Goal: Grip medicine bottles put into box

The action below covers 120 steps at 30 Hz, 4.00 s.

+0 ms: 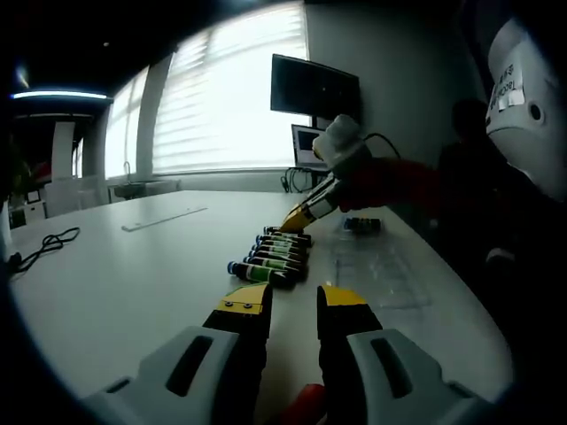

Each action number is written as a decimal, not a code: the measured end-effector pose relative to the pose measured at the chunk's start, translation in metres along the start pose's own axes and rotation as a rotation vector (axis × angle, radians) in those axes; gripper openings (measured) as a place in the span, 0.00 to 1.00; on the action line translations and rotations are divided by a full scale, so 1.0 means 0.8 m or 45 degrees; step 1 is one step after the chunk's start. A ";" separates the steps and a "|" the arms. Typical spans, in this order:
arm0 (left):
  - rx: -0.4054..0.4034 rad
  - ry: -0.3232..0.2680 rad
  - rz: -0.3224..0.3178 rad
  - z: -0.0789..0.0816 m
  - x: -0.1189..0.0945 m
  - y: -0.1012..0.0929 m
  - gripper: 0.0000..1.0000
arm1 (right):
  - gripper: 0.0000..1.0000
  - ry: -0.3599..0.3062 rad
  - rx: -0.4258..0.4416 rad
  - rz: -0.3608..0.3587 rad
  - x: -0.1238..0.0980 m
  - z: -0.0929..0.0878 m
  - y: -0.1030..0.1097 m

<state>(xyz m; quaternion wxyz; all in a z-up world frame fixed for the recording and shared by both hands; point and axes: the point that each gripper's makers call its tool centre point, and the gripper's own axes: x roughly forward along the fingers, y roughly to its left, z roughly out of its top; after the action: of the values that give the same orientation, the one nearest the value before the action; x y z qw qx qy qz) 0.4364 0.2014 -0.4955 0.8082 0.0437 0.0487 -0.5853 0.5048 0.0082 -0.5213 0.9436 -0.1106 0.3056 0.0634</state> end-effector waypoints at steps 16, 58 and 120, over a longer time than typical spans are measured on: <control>0.000 0.000 0.000 0.000 0.001 0.001 0.14 | 0.07 0.058 -0.008 -0.002 0.002 -0.010 -0.005; -0.001 -0.001 0.002 0.000 0.000 0.001 0.14 | 0.06 -0.106 0.042 -0.040 -0.033 0.013 -0.016; 0.005 0.005 0.004 -0.001 0.000 0.000 0.14 | 0.06 -0.404 0.284 -0.251 -0.166 -0.043 -0.024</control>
<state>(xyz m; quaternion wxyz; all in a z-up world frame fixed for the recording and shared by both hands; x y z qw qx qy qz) 0.4366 0.2013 -0.4966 0.8088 0.0466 0.0492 -0.5841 0.3823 -0.0260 -0.4664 0.9879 -0.0234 0.1462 -0.0470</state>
